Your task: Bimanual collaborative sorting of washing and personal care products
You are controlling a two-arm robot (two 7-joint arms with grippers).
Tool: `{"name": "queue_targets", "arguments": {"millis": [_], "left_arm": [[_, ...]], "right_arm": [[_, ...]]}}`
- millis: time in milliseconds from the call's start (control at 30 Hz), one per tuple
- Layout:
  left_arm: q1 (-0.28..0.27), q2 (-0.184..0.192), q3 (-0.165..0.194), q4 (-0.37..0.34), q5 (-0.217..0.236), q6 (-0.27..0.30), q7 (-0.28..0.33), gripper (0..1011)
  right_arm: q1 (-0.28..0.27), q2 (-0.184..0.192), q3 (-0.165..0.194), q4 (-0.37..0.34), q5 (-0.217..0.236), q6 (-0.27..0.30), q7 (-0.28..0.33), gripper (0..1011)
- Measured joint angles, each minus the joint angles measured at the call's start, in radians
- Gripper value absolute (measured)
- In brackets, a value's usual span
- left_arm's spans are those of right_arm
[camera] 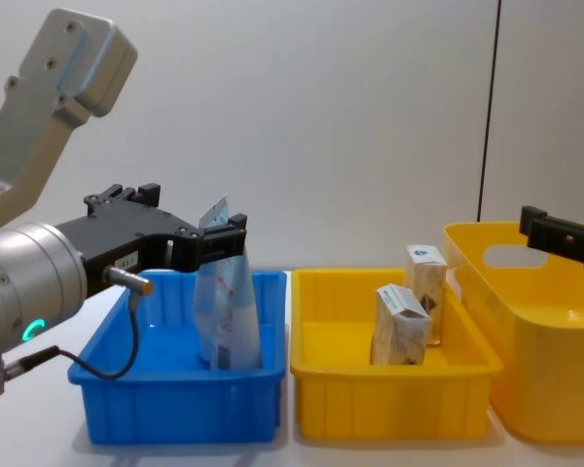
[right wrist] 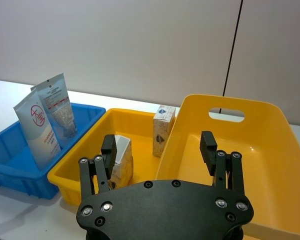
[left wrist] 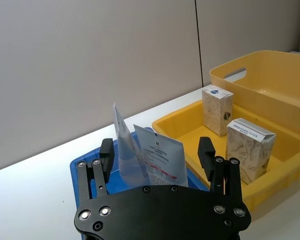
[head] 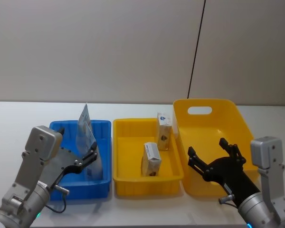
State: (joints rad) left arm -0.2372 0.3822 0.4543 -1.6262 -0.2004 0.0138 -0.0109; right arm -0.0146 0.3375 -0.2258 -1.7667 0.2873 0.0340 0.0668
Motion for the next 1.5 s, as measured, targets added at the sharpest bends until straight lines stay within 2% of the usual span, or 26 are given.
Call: {"name": "queue_targets", "arguments": {"millis": [1500], "left_arm": [[0.0, 0.0, 0.0, 0.0, 0.0, 0.0, 0.0, 1001]], "right_arm": [[0.0, 0.0, 0.0, 0.0, 0.0, 0.0, 0.0, 1002]]}}
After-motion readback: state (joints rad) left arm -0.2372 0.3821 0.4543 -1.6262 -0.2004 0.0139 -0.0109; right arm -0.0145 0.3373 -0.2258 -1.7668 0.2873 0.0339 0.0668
